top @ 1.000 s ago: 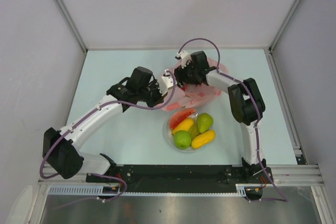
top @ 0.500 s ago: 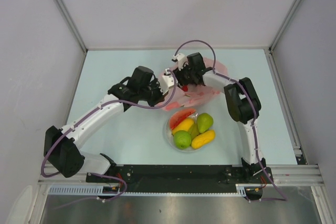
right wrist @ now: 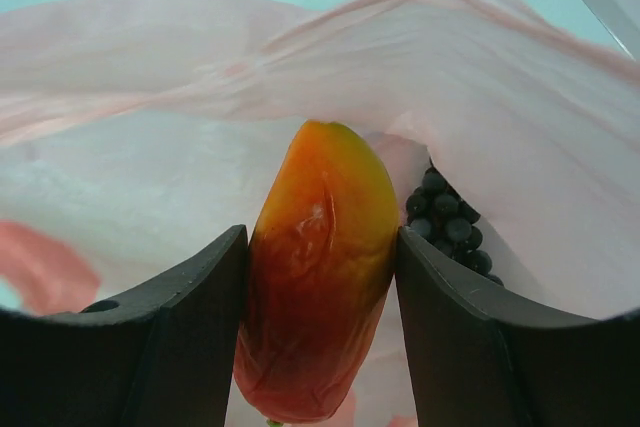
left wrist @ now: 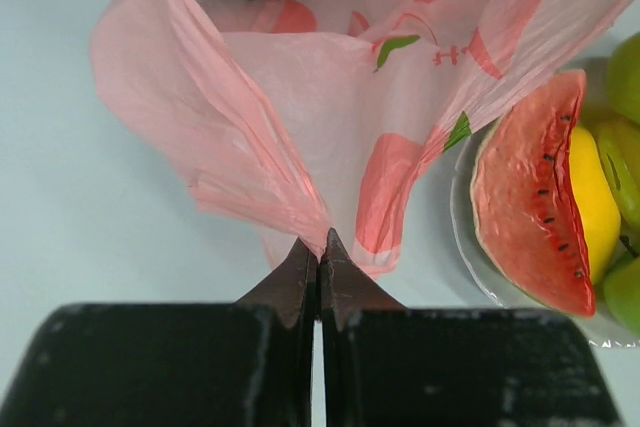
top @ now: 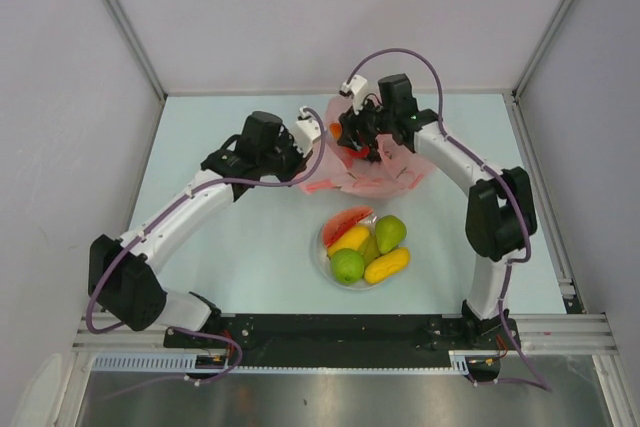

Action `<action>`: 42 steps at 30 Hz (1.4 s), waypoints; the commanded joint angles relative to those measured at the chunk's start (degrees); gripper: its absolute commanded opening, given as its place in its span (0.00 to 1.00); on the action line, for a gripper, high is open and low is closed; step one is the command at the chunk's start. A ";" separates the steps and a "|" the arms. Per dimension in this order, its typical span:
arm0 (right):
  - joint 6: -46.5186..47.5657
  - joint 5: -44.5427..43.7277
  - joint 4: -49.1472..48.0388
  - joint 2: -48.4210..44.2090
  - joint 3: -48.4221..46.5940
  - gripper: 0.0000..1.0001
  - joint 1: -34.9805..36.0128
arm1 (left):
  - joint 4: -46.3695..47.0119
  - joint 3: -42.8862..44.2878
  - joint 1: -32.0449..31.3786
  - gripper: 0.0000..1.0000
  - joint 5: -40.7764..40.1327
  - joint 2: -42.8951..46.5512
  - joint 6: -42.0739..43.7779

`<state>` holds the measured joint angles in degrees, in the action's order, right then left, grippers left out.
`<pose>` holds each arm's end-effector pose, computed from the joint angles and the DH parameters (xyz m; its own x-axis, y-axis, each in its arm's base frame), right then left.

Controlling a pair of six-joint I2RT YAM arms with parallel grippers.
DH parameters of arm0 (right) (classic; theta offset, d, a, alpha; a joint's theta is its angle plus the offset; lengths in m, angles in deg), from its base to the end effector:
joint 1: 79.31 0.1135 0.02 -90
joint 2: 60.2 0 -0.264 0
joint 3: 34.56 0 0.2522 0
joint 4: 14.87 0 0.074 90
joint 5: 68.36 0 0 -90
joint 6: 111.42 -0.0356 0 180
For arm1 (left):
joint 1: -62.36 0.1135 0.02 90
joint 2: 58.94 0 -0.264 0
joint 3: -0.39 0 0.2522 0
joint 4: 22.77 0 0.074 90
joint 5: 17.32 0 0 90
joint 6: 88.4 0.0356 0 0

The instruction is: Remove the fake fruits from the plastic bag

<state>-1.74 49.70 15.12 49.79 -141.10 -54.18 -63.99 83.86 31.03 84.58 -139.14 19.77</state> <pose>0.4003 0.2062 0.2883 -0.2239 -0.4333 -0.8730 -0.8555 0.5165 -0.0369 0.2633 -0.1689 0.3211 -0.2971 0.5381 -0.7888 0.7792 0.6141 0.1254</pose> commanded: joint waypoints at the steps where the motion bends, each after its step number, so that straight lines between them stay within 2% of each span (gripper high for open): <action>1: 6.67 8.14 6.87 -7.93 3.47 0.44 -1.83 | 2.94 2.18 0.31 0.00 -0.13 -0.13 -2.53; 5: 16.33 18.50 15.57 -13.74 6.45 0.44 -1.84 | 3.03 2.62 0.31 0.00 1.45 -0.92 -3.85; 6: 21.49 19.75 19.68 -14.89 6.81 0.44 -1.40 | 3.03 2.71 0.31 0.00 1.63 -1.27 -4.02; 9: 29.25 20.72 28.46 -18.49 7.87 0.44 0.27 | 3.12 3.06 0.31 0.00 2.16 -1.53 -4.38; 12: 41.19 20.29 36.73 -21.31 9.88 0.44 2.20 | 3.03 3.41 0.31 0.00 2.60 -1.97 -4.55; 13: 47.14 19.94 38.51 -21.92 10.76 0.44 2.73 | 3.12 3.50 0.31 0.00 2.69 -1.89 -4.64; 17: 58.16 16.87 46.15 -22.55 14.02 0.45 4.93 | 3.29 3.32 0.31 0.00 2.95 -1.88 -4.90; 19: 56.71 16.25 46.26 -21.67 14.02 0.45 6.33 | 3.21 2.89 0.31 0.00 2.87 -1.62 -4.90; 22: 49.77 17.21 45.12 -20.96 14.02 0.44 7.30 | 3.03 2.36 0.39 0.00 2.95 -1.36 -5.08; 27: 32.46 18.00 43.01 -20.78 14.20 0.42 7.31 | 3.12 1.74 0.31 0.00 3.30 -0.92 -5.43; 36: 1.62 10.63 38.09 -22.01 18.76 0.41 8.89 | 1.45 1.57 0.31 0.00 4.71 -3.29 -7.01; 42: -1.14 8.86 32.03 -23.69 22.37 0.46 8.89 | 2.06 0.42 0.31 0.00 4.80 -2.33 -7.10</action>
<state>3.77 60.34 52.36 29.01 -119.61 -45.40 -62.53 84.48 31.16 88.16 -142.10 13.80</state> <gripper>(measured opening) 0.600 0.008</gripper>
